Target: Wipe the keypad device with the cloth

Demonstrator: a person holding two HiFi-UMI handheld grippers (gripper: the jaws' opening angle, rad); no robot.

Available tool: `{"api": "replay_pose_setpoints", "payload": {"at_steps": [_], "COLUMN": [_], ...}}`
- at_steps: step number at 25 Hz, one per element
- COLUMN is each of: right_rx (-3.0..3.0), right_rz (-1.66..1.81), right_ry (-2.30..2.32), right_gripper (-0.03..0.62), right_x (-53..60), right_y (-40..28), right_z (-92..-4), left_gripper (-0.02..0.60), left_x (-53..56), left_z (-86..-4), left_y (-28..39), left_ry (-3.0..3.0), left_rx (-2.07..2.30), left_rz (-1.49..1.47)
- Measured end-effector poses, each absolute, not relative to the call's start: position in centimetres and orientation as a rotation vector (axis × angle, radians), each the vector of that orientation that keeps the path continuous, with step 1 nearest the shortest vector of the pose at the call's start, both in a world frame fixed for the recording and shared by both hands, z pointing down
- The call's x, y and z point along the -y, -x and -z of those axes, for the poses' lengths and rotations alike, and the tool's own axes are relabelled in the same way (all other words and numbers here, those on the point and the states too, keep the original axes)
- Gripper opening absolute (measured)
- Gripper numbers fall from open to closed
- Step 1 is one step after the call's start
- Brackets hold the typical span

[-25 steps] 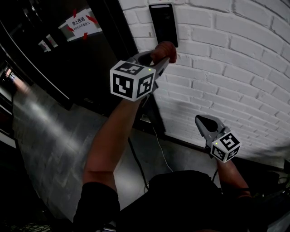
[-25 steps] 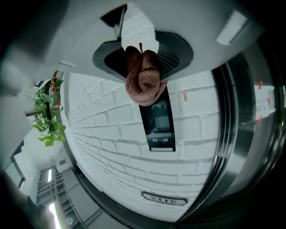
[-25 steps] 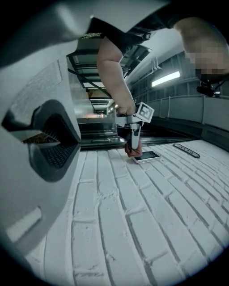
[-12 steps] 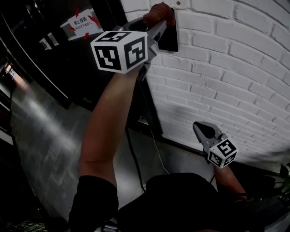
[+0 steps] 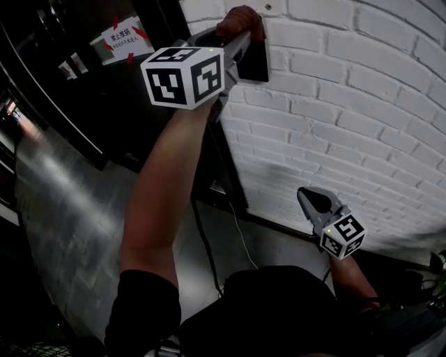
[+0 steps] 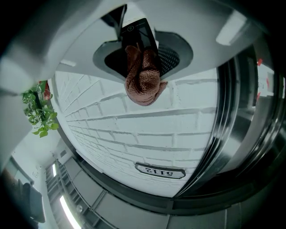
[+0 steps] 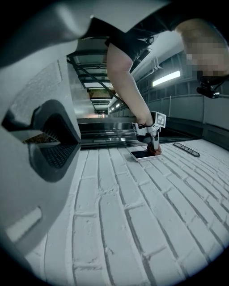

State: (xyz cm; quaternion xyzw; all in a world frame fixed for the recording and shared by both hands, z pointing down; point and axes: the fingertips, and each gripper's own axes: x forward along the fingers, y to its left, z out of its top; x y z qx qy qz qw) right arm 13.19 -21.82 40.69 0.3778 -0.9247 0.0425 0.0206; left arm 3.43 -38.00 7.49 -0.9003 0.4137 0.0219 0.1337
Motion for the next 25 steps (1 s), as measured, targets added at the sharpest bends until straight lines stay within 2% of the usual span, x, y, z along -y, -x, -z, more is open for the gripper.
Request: {"api": "replay_pose_setpoints", "payload": {"at_steps": [25], "right_rx": [2.864], "right_rz": [-0.149], "right_ry": [-1.166], "right_gripper": [-0.009], "right_x": [21.5], "right_y": [-12.1], "right_z": [-41.6], "left_gripper": [0.163], "left_x": [38.0], "left_z": [-15.8], "left_y": [-3.5], "left_ry": [2.697], "left_rx": [-1.207], "left_rz": [0.119]}}
